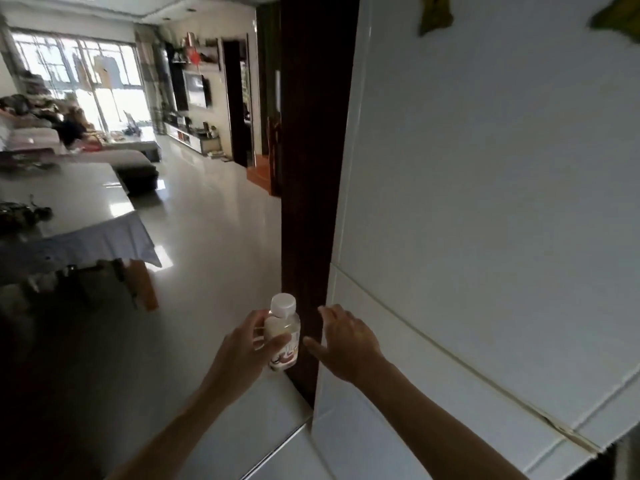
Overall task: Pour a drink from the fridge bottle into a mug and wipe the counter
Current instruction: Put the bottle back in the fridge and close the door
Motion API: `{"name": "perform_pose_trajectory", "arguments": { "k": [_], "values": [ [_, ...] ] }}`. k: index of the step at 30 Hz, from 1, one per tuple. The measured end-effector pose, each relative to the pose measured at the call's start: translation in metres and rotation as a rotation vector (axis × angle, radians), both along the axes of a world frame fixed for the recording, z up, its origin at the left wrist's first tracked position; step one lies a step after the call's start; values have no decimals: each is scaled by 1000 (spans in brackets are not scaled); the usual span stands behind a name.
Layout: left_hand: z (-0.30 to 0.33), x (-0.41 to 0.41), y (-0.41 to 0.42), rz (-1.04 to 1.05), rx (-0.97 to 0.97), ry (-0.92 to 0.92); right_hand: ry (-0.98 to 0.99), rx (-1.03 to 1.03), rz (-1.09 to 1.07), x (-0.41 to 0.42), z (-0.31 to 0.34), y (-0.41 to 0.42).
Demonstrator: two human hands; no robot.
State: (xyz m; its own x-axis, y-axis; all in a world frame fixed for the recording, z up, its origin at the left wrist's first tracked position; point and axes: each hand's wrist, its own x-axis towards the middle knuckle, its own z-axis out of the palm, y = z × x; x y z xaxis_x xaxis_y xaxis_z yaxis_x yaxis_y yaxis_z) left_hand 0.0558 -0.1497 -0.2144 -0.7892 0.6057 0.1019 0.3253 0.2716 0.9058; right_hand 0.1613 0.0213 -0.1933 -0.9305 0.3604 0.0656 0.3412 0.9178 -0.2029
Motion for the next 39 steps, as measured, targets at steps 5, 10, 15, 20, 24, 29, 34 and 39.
{"name": "perform_pose_trajectory", "arguments": {
  "k": [5,10,15,20,24,29,34,39],
  "values": [
    [38,-83,25,-55,39,64,54,295,-43,-88,70,27],
    [51,-149,76,-107,77,139,98,594,-58,-165,120,76],
    [65,-218,131,-146,95,179,135,731,-94,-238,143,128],
    [108,-289,174,-234,168,183,79,879,-195,-278,175,166],
    [143,-322,213,-328,253,173,220,926,-295,-286,217,166],
    [176,-335,265,-433,328,270,7,1164,-465,-276,260,173],
    [193,-346,301,-589,380,241,-287,1241,-577,-279,255,153],
    [187,-353,318,-798,375,237,-376,1197,-667,-286,248,140]
  ]
}}
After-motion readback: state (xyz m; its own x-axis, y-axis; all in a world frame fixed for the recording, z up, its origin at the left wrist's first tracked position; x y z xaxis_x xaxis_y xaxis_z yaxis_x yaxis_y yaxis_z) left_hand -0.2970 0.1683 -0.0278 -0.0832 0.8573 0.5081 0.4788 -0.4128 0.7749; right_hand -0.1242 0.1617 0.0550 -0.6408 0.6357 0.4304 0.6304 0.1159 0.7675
